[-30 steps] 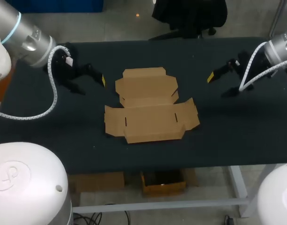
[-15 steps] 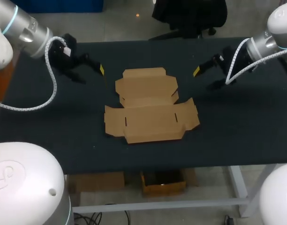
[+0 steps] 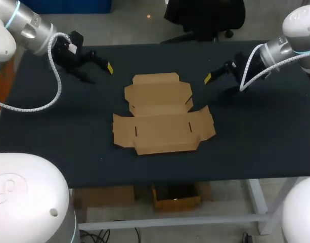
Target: Assemble the packaging by folding the flat box into shape, placing the metal phone stand inside, and closing the box properly
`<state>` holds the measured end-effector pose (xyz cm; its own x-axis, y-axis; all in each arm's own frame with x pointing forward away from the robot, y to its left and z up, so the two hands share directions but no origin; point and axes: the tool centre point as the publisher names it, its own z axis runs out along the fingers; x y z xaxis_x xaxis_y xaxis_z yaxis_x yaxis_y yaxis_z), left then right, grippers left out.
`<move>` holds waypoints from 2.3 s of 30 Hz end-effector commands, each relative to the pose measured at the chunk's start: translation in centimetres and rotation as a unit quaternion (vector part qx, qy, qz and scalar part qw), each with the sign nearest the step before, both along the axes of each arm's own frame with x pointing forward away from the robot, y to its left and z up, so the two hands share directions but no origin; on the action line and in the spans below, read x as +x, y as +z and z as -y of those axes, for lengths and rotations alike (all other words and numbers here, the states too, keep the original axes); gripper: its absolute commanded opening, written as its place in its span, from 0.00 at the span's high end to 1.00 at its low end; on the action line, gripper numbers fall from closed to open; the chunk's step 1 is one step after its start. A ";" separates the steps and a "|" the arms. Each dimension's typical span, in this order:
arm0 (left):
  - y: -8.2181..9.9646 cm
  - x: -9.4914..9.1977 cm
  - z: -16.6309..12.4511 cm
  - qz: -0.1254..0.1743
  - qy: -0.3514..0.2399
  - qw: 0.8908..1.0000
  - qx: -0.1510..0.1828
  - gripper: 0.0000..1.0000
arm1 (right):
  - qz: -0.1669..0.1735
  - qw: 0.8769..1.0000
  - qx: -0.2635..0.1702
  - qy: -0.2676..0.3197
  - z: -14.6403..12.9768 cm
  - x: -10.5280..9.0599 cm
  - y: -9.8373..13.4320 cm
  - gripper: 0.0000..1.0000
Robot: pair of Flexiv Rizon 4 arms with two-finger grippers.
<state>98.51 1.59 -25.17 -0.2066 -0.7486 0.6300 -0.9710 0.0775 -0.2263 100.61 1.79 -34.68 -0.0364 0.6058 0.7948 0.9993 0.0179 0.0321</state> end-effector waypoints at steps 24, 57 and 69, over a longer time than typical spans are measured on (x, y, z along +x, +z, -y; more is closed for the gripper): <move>-0.7 0.6 0.9 -0.008 -0.014 1.000 -0.006 0.00 | -0.009 0.998 0.020 0.051 -3.8 4.3 -2.4 0.55; -1.0 0.3 -0.4 -0.004 -0.012 1.000 -0.025 0.00 | -0.026 0.999 0.034 0.024 -7.0 5.4 -5.4 0.56; -1.1 -0.3 -1.4 -0.001 -0.008 1.000 -0.029 0.00 | -0.037 0.998 0.055 0.000 -8.0 5.2 -6.2 0.55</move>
